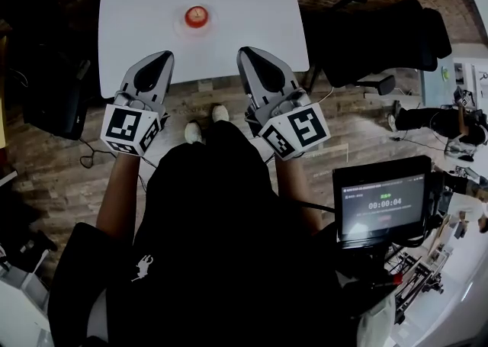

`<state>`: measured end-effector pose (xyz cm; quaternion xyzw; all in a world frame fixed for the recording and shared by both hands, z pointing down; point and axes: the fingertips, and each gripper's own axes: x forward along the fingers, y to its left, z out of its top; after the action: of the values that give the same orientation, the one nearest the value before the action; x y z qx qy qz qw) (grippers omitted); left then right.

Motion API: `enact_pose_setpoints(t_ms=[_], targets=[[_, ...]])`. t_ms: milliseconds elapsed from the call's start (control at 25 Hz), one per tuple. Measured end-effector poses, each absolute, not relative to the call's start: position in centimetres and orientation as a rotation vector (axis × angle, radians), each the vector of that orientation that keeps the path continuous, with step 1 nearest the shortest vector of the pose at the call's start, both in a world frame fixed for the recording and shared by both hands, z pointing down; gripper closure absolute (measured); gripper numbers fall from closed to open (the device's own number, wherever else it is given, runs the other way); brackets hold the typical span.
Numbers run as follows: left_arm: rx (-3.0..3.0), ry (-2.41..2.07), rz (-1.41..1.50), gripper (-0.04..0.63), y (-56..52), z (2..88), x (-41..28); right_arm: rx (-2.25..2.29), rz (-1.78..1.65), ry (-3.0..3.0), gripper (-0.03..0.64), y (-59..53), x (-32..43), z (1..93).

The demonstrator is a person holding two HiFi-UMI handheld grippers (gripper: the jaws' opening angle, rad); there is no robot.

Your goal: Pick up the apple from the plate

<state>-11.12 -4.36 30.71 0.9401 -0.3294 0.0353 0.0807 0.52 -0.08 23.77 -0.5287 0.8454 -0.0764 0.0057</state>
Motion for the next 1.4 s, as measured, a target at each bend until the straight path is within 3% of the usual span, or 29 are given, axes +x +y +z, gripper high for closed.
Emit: enact_pose_setpoints(t_ms=[360, 1400], targets=[[2.791, -1.063, 0.170, 0.589, -4.0, 31.0, -12.4, -1.591, -0.242, 2.660, 0.612, -0.6, 0.1, 23.6], [2.642, -1.335, 0.250, 0.589, -13.7, 34.3, -6.4, -1.242, -0.310, 2.905, 0.613, -14.2, 4.2, 26.6]])
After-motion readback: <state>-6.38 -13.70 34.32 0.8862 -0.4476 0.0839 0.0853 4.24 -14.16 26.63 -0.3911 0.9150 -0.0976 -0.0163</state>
